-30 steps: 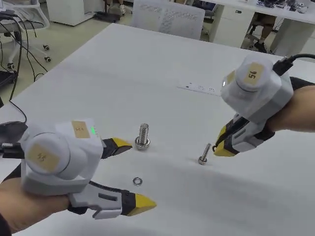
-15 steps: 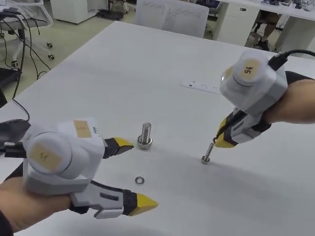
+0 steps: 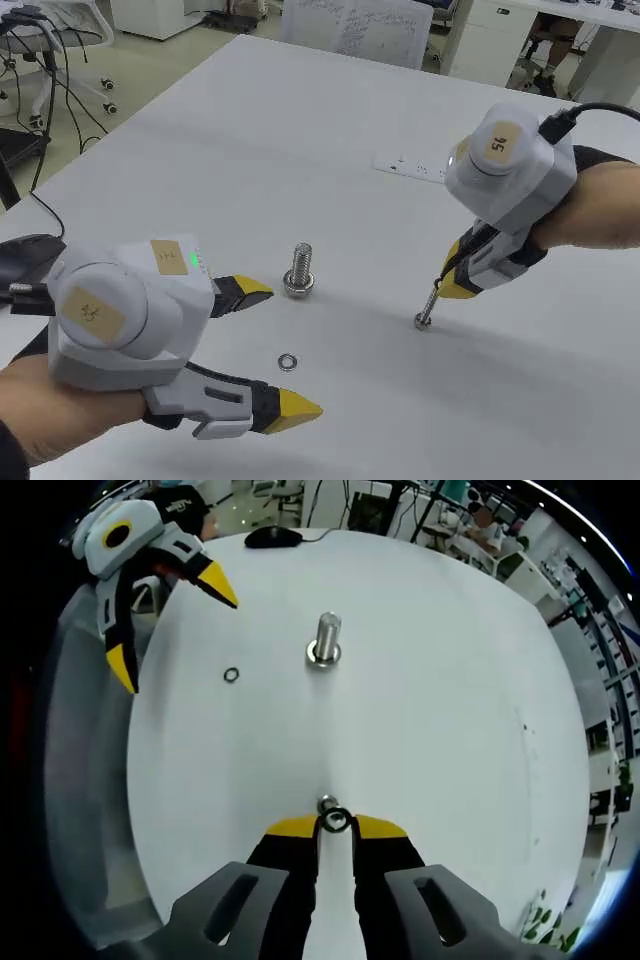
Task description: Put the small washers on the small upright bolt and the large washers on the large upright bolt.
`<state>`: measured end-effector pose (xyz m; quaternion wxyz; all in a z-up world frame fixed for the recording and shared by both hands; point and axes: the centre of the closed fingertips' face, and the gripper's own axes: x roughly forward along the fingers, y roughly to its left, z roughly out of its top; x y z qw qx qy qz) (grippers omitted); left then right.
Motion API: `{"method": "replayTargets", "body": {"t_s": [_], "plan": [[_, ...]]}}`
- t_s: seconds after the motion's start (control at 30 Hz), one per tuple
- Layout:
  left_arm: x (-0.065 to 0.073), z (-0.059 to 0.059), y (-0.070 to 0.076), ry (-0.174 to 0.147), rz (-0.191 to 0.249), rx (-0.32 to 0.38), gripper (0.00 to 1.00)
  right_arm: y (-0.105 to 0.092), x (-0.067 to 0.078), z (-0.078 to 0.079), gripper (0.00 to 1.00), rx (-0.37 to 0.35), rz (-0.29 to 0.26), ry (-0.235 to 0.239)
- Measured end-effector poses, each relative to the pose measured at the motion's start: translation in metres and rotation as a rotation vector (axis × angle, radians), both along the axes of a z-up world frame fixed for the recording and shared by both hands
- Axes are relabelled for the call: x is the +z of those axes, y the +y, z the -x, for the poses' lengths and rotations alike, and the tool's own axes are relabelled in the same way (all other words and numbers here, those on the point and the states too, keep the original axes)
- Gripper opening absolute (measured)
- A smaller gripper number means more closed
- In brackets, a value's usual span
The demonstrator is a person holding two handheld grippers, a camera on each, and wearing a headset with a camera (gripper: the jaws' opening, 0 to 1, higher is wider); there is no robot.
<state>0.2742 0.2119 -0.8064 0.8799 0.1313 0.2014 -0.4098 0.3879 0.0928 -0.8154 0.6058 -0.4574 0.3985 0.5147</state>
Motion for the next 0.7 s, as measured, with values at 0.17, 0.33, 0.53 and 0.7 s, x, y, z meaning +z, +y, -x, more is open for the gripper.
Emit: {"method": "replayTargets", "body": {"t_s": [0.17, 0.33, 0.53, 0.7], "plan": [[-0.0006, 0.0005, -0.0004, 0.003, 0.0, 0.001, 0.7, 0.0006, -0.0016, 0.0015, 0.13, 0.002, 0.002, 0.006], [-0.0009, 0.001, -0.0002, 0.005, -0.001, 0.004, 0.7, 0.0002, -0.0023, 0.0015, 0.13, 0.002, 0.003, 0.009], [-0.0018, 0.0014, 0.0004, 0.007, -0.002, 0.005, 0.7, 0.0005, -0.0036, 0.0021, 0.13, 0.001, 0.002, 0.016], [-0.0026, 0.0012, 0.0011, 0.009, -0.002, 0.007, 0.7, 0.0004, -0.0057, 0.0031, 0.13, 0.0, 0.002, 0.021]]}}
